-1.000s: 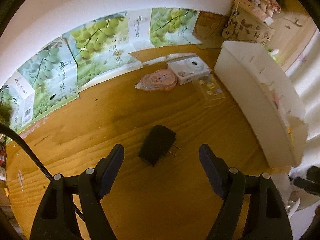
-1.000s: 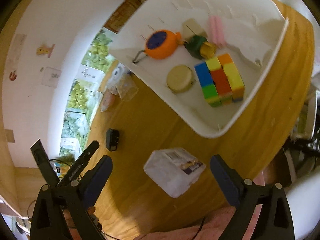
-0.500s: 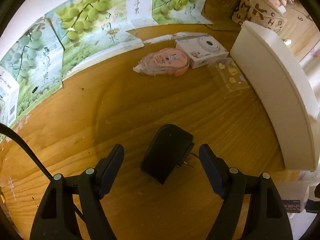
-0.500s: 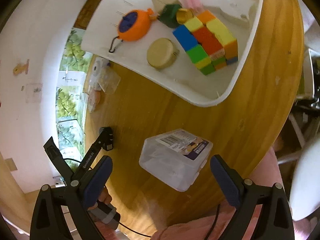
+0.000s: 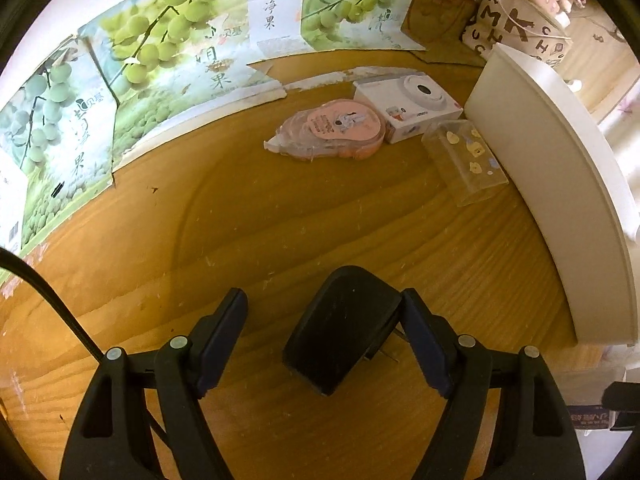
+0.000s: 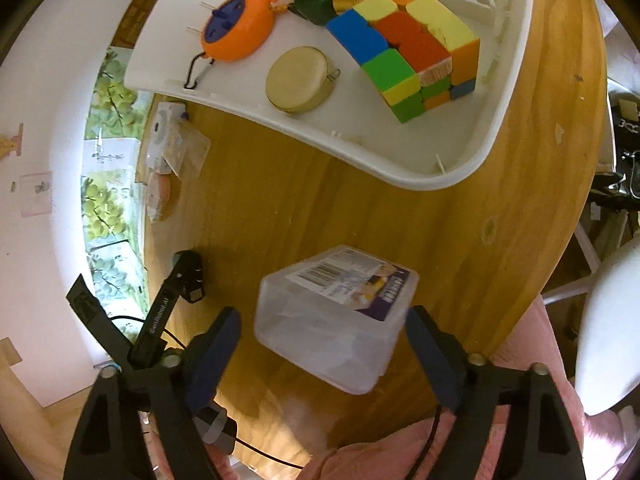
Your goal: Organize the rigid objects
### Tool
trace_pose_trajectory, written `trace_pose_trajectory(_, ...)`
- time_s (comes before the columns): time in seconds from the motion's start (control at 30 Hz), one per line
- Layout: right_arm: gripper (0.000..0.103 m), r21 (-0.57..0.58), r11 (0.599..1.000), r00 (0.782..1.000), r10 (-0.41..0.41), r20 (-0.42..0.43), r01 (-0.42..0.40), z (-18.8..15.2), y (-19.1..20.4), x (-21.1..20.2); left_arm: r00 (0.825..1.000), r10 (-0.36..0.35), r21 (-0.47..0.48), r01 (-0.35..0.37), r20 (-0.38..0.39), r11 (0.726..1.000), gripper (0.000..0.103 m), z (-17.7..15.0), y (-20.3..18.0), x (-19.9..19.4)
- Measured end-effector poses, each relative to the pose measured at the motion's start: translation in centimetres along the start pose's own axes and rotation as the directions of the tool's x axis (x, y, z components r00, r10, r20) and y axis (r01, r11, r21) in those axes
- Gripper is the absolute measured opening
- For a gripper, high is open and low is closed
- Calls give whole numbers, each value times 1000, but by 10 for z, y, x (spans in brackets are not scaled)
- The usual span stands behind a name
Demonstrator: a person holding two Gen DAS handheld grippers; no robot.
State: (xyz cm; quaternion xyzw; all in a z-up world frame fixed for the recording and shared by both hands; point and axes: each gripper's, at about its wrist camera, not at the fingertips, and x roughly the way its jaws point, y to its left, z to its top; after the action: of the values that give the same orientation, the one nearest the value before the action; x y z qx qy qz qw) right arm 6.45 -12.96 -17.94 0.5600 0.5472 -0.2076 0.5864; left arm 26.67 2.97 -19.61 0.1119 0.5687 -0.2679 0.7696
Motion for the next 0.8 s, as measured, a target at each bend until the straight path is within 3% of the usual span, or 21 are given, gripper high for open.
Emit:
trace_pose_trajectory(0.07, 76, 2, 1000, 1000, -4, -5, 4, 0, 0, 1, 1000, -6, 4, 6, 12, 1000, 78, 0, 1, 0)
trace_pose_trajectory(0.23, 75, -18, 1000, 1000, -18, -6, 17, 0, 3, 2, 999, -14, -5, 15, 48, 1000, 49, 1, 4, -2)
trace_pose_trajectory(0.3, 75, -21, 1000, 1000, -16, -9, 16, -1, 3, 2, 998, -22, -20, 23, 55, 1000, 44, 1, 7, -3)
trace_pose_trajectory(0.8, 72, -47, 997, 997, 52, -63, -55, -7, 3, 8, 990, -114, -116, 123, 78, 986, 43, -8, 20, -10)
